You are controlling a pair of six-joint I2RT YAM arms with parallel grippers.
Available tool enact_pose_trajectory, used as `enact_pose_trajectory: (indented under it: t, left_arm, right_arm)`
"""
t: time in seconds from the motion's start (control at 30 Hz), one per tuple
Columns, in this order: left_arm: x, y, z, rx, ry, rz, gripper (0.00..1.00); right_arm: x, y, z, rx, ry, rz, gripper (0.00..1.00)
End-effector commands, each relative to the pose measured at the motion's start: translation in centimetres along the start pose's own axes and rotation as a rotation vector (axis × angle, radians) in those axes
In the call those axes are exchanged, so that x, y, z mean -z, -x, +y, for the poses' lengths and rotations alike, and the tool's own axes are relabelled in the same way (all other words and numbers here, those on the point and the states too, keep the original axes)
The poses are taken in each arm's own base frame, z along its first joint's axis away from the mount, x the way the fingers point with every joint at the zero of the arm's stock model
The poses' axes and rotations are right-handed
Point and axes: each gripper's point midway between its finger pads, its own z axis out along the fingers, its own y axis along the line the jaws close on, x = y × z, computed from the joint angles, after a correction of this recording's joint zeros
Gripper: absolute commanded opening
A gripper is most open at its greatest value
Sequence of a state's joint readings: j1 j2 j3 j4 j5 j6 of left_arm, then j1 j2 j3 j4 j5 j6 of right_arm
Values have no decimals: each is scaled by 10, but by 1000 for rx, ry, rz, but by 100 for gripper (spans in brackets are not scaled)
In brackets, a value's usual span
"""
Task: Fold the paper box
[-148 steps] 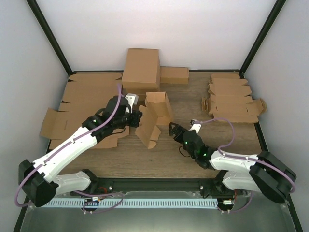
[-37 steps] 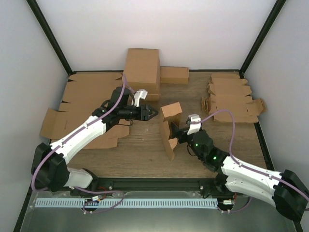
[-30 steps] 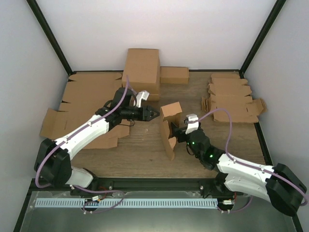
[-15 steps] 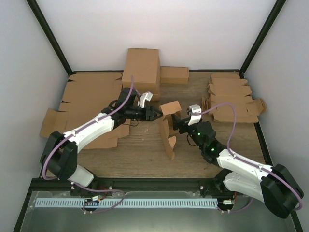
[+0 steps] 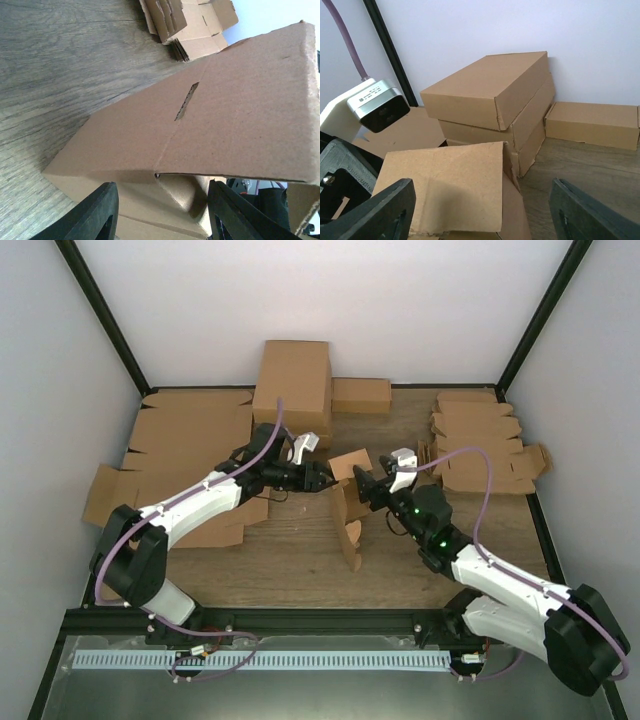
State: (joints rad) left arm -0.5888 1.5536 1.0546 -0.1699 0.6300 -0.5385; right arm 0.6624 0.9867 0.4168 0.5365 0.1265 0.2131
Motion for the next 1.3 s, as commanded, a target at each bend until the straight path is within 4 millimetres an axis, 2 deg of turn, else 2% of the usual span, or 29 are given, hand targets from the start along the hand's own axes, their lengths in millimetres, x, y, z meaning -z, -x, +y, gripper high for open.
enact_pose_trajectory:
  t: [0.0, 0.17, 0.33, 0.47, 0.57, 0.7, 0.9, 1.27]
  left_arm:
    - [-3, 5, -4, -37, -7, 0, 52]
    - [-2, 7, -6, -49, -12, -4, 52]
    - [-2, 10, -9, -61, -14, 1, 52]
    - [-3, 13, -11, -70, -17, 1, 52]
    - [-1, 17, -14, -79, -19, -8, 56]
    - [1, 21, -19, -85, -28, -22, 63]
    - [1, 23, -26, -94, -64, -22, 63]
    - [-7, 30, -27, -108, -79, -18, 60]
  right_arm:
    - [2, 27, 4, -12, 33, -28, 72]
    - [22, 33, -5, -62, 16, -27, 73]
    - [31, 35, -38, -142, -63, 27, 71]
    - [27, 33, -60, -232, -60, 92, 69]
    - [14, 22, -64, -295, 8, 186, 69]
    - [-5, 4, -62, -353, 70, 306, 67]
    - [-12, -3, -51, -393, 156, 340, 64]
    - [-6, -32, -40, -462, 226, 421, 62]
